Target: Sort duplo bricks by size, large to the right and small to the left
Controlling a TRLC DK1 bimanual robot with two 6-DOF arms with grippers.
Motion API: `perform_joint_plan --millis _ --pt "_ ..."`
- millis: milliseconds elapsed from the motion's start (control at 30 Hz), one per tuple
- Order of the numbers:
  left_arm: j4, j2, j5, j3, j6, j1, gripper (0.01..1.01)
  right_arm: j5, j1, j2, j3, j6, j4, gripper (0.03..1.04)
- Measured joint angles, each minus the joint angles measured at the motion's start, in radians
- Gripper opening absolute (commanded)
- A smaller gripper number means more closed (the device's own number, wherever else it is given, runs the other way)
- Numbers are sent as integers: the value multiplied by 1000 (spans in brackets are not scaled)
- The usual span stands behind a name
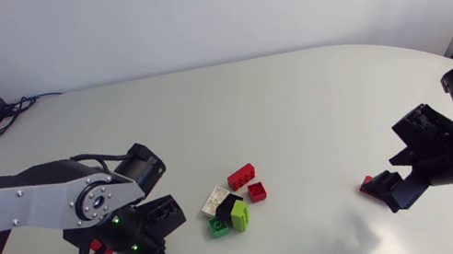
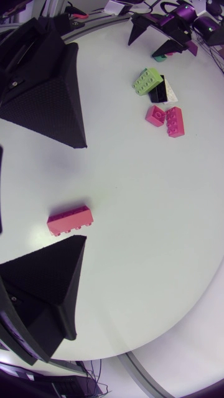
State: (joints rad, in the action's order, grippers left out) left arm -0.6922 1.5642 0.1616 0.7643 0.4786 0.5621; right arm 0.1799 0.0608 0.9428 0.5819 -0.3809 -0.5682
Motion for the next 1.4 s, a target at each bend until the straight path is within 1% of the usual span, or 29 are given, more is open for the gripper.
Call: perform_joint_plan --millis 167,433,667,767,800,867,1033,1133,1233,1400 --pt "1 -2 0 -15 12 -36 975 0 0 0 0 0 0 1005" --pt "0 -16 0 -23 83 -182 975 0 0 -5 -6 0 1 1005" --pt "0 -13 0 -8 113 -287 975 0 6 -15 -12 0 1 1005" --pt "-13 -19 0 12 113 -306 975 0 6 -30 -12 0 0 1005" --pt "-20 -28 0 14 111 -296 975 0 6 -33 -13 0 0 1005" --pt "-36 -64 0 14 99 -246 975 0 6 -38 -15 0 -1 1005" --pt "-37 -114 8 16 29 -63 975 0 6 -39 -30 0 0 1005" --pt "-42 -95 8 41 -10 20 975 0 6 -41 -38 0 -1 1005" --pt "-34 -47 8 93 -34 64 975 0 6 -46 -39 0 -1 1005" --pt "-23 38 7 167 -55 90 975 0 6 -47 -39 0 -1 1005"
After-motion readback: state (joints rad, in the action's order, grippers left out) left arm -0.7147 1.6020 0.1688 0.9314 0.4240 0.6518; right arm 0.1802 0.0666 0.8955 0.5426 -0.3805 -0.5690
